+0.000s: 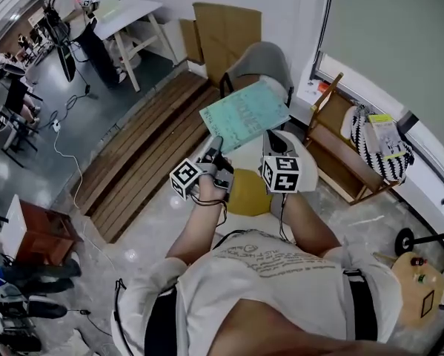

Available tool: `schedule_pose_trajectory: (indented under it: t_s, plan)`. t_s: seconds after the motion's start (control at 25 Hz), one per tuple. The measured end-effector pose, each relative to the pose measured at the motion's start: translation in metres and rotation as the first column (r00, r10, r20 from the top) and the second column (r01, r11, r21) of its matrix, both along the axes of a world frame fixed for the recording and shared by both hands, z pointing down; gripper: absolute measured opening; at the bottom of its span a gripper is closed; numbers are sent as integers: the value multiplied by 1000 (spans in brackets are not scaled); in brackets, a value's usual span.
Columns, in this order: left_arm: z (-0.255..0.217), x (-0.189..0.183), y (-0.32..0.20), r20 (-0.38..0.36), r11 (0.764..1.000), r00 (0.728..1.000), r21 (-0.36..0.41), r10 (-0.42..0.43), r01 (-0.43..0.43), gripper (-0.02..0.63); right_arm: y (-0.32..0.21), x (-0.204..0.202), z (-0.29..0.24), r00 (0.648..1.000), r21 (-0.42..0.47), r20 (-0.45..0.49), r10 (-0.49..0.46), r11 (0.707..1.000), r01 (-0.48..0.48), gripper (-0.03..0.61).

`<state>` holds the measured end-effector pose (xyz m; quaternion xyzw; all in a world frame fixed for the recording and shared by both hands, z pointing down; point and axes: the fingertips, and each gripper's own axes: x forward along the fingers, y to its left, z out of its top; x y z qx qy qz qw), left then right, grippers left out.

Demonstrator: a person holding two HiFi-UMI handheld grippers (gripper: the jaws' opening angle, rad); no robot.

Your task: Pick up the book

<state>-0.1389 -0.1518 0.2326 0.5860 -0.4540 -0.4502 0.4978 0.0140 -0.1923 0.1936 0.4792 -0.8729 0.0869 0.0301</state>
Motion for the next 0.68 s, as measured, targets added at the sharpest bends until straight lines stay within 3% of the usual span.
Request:
schedule_pose_trajectory:
  t_s: [0.68]
  plan:
    - [12, -25, 26, -76, 999, 996, 8, -36, 37, 181, 28, -16, 0, 1000, 1, -19, 0, 1000, 0, 26]
